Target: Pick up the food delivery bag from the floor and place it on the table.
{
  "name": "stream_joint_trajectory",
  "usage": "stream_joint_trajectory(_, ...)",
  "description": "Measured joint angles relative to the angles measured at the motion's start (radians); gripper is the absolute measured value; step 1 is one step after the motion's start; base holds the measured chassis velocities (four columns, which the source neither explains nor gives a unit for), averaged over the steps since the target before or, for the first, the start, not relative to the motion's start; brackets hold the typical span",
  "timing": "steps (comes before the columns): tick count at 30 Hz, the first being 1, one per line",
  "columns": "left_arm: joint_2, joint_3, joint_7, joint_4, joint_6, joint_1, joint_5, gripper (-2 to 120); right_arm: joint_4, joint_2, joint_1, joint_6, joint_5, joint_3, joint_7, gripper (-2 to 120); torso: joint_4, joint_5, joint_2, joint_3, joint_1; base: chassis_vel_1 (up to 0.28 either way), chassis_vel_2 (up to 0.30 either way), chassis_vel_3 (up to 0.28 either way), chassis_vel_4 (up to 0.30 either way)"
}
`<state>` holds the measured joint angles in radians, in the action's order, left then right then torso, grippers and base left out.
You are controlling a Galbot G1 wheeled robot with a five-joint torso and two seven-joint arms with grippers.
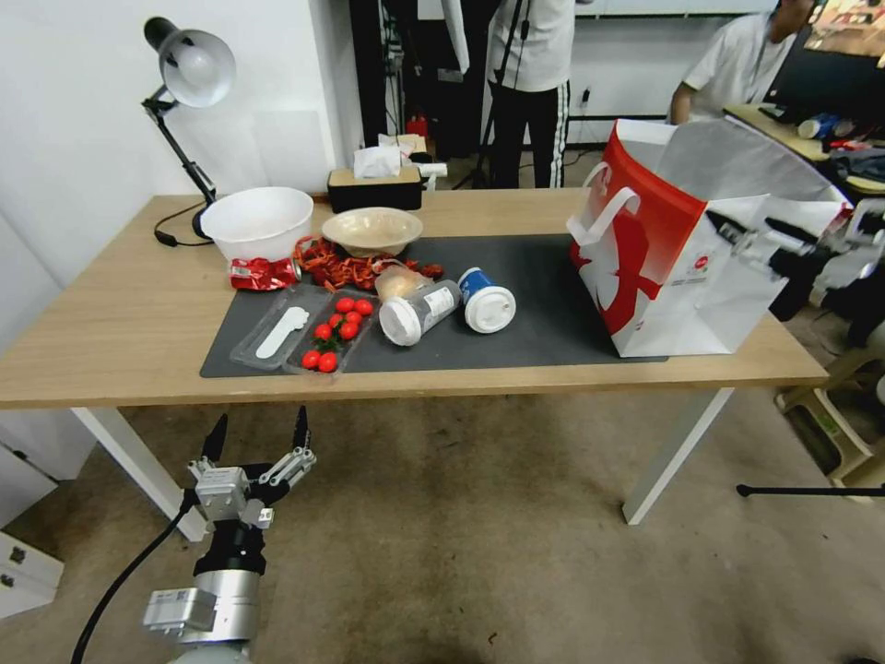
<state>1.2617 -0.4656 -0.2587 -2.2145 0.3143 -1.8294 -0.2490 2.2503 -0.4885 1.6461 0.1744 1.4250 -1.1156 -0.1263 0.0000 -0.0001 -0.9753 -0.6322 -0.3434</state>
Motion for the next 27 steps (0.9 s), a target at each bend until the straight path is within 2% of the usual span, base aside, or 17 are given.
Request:
stream_joint_trajectory(5,0.001,0.007,0.003,-0.009,-0.011,-0.005,-0.012,100,0.063,-0.063,0.067,-0.041,-0.12,-0.001,-0.011,100,0.0,0.0,0.0,0.0,0.0,0.0,0.0,0.0,0.0)
stream_joint_trajectory(8,0.002,0.007,0.002,-0.011,-0.018,-0.007,-0.018,100,0.111,-0.141,0.136,-0.11,-0.274,0.015,-0.016,100,-0.0002,0.0,0.0,0.0,0.0,0.0,0.0,0.0,0.0)
stream_joint_trajectory(13,0.002,0.007,0.003,-0.013,-0.02,-0.011,-0.018,100,0.132,-0.217,0.178,-0.182,-0.4,0.064,-0.011,100,0.0,0.0,0.0,0.0,0.0,0.0,0.0,0.0,0.0)
stream_joint_trajectory(15,0.001,0.007,0.007,-0.017,-0.032,-0.012,-0.018,100,0.143,-0.305,0.2,-0.239,-0.516,0.13,-0.011,100,0.0,0.0,0.0,0.0,0.0,0.0,0.0,0.0,0.0)
stream_joint_trajectory(17,0.001,0.007,0.007,-0.018,-0.034,-0.012,-0.018,100,0.144,-0.327,0.204,-0.249,-0.542,0.145,-0.01,100,0.0001,-0.0001,0.0,0.0,0.0,0.0,0.0,0.0,0.0)
stream_joint_trajectory(19,0.001,0.009,0.01,-0.018,-0.04,-0.008,-0.016,100,0.142,-0.43,0.227,-0.298,-0.671,0.226,-0.006,100,-0.0003,0.0001,0.0,0.0,0.0,0.0,0.0,0.0,0.0)
stream_joint_trajectory(20,0.001,0.009,0.01,-0.018,-0.04,-0.008,-0.016,100,0.142,-0.43,0.227,-0.298,-0.671,0.226,-0.006,100,-0.0003,0.0001,0.0,0.0,0.0,0.0,0.0,0.0,0.0)
stream_joint_trajectory(23,0.003,0.01,0.014,-0.017,-0.042,-0.007,-0.007,100,0.126,-0.52,0.242,-0.352,-0.793,0.304,-0.007,100,0.0001,-0.0001,0.0,0.0,0.0,0.0,0.0,0.0,0.0)
stream_joint_trajectory(25,0.003,0.011,0.015,-0.016,-0.042,-0.006,-0.004,100,0.121,-0.541,0.246,-0.366,-0.826,0.325,-0.009,100,0.0,0.0001,0.0,0.0,0.0,0.0,0.0,0.0,0.0)
stream_joint_trajectory(27,0.004,0.011,0.021,-0.011,-0.042,-0.003,0.006,100,0.107,-0.607,0.261,-0.416,-0.928,0.392,-0.028,100,0.0,-0.0001,0.0,0.0,0.0,0.0,0.0,0.0,0.0)
